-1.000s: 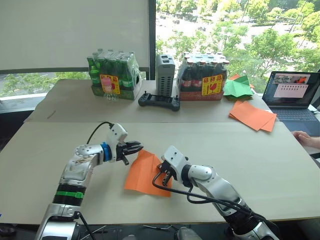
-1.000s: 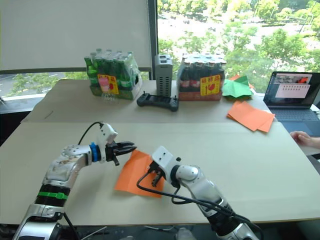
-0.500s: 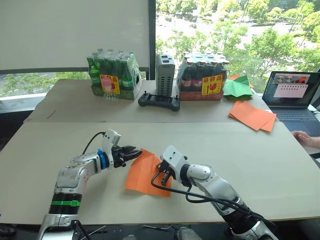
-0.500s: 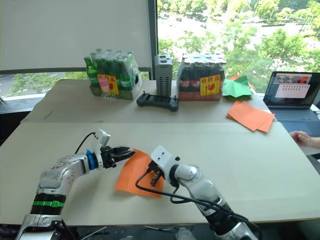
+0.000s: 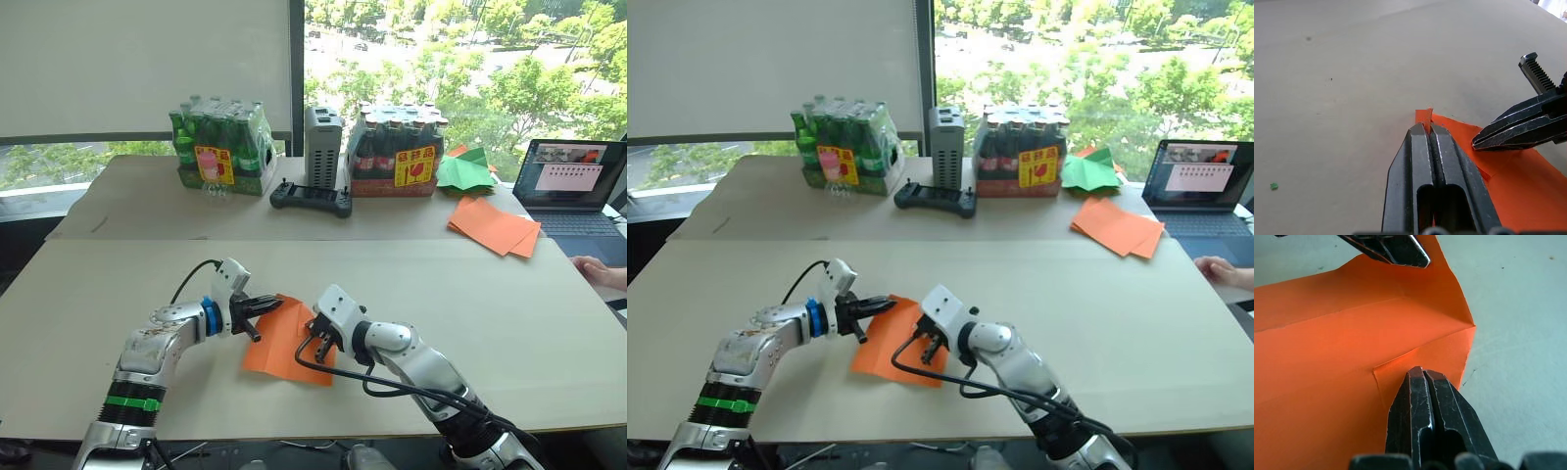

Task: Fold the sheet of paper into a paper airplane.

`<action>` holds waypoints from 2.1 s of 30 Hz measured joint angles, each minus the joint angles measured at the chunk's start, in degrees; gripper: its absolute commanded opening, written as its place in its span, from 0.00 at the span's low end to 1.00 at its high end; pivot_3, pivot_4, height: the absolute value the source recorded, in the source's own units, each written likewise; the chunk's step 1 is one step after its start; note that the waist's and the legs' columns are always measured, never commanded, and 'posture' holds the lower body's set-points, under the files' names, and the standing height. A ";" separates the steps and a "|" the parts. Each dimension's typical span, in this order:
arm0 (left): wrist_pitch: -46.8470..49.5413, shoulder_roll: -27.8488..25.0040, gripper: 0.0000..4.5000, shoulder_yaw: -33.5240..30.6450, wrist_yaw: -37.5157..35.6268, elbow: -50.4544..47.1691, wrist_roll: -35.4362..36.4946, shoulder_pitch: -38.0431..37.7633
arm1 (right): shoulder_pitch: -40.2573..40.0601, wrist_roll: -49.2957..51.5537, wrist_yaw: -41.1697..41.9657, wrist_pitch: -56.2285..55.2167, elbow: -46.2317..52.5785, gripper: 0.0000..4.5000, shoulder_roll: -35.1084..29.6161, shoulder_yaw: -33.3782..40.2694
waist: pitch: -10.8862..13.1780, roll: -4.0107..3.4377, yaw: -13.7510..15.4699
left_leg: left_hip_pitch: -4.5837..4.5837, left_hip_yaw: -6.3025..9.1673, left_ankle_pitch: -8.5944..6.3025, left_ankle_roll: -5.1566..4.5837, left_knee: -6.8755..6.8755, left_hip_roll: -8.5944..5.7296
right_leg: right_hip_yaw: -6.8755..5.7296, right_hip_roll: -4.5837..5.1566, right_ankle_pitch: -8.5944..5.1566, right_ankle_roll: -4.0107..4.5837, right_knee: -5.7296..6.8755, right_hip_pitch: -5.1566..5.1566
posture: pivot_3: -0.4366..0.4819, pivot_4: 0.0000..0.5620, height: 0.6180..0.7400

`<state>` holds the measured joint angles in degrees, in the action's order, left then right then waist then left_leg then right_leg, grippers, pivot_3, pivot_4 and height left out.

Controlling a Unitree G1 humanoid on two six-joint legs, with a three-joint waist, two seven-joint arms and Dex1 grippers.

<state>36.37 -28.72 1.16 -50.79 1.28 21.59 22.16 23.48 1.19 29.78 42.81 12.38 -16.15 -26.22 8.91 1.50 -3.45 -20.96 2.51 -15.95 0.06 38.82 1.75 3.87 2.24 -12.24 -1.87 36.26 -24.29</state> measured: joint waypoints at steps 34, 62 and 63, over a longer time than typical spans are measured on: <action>-13.57 -3.37 0.00 10.89 -4.45 -0.07 -11.07 -1.43 | 2.84 -2.74 -5.36 -16.81 -11.10 0.00 8.22 4.33 | 0.04 -0.05 0.69 | -0.12 -0.03 0.00 0.00 -0.07 0.00 | 0.00 0.01 0.00 0.00 -0.11 -0.10 | 0.48 0.27 0.94; -3.39 -7.97 0.16 1.27 -10.64 2.51 -0.58 5.24 | 2.82 -8.44 -3.87 -14.60 -14.14 0.00 8.16 0.80 | 0.04 -0.06 0.39 | 0.00 -0.03 0.00 0.00 -0.08 0.00 | 0.00 0.00 -0.01 0.01 -0.04 -0.04 | 0.48 0.27 0.94; -3.87 -7.26 0.07 2.30 -10.31 3.84 -1.54 5.39 | 2.82 -8.58 -3.86 -14.60 -14.16 0.00 8.16 0.81 | 0.04 -0.06 0.44 | 0.00 -0.03 0.00 0.00 -0.07 0.00 | 0.00 0.00 -0.01 0.01 -0.04 -0.03 | 0.48 0.27 0.94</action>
<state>32.51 -35.99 3.47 -61.10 5.12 20.05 27.55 26.31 -7.38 25.92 28.21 -1.79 -7.99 -25.42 8.95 1.44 -3.02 -20.96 2.48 -15.95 0.06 38.75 1.75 3.87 2.24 -12.24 -1.86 36.22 -24.32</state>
